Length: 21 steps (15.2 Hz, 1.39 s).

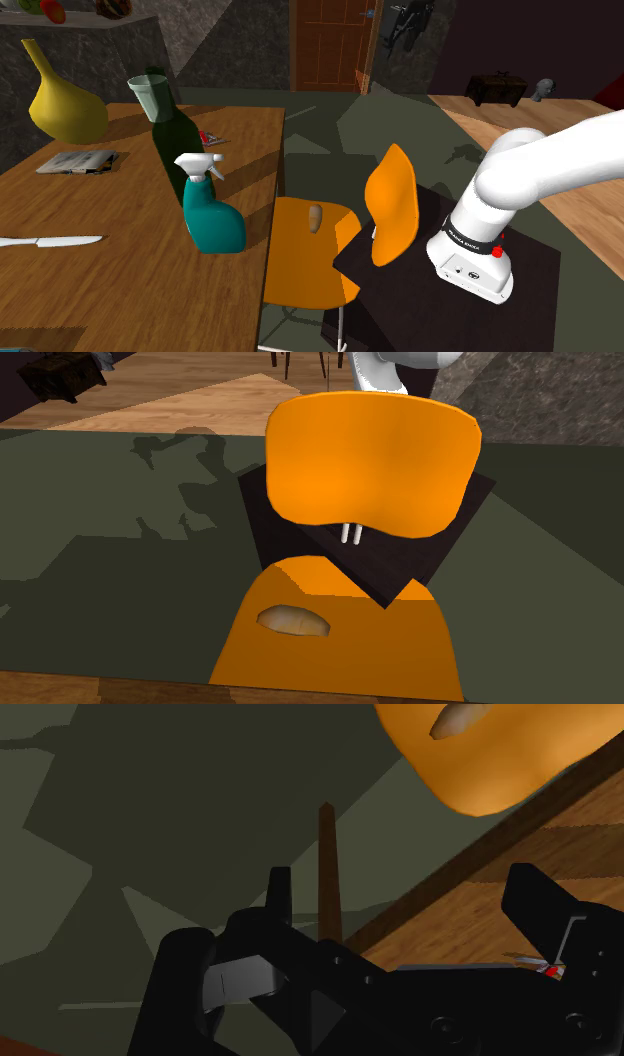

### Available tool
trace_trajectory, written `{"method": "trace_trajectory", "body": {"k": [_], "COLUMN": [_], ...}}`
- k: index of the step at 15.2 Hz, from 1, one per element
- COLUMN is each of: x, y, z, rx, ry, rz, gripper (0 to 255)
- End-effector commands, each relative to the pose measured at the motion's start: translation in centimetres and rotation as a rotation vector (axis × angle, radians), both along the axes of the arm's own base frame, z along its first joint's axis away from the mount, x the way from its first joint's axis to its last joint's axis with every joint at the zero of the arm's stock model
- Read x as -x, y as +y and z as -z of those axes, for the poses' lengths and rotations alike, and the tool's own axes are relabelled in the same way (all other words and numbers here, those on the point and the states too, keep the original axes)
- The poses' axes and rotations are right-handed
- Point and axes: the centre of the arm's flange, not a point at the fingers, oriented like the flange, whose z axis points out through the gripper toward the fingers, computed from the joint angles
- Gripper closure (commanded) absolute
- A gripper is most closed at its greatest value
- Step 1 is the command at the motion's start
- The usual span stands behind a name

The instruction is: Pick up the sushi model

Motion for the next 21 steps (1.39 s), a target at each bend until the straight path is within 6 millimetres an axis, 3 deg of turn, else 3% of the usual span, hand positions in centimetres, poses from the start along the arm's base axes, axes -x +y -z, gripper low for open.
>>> {"method": "trace_trajectory", "body": {"k": [1, 21], "x": [0.0, -3.2], "y": [0.0, 9.5], "z": [0.0, 24.2], "rx": [0.0, -0.073], "ry": [0.0, 0.046], "rz": [0.0, 0.36], "gripper": [0, 0]}}
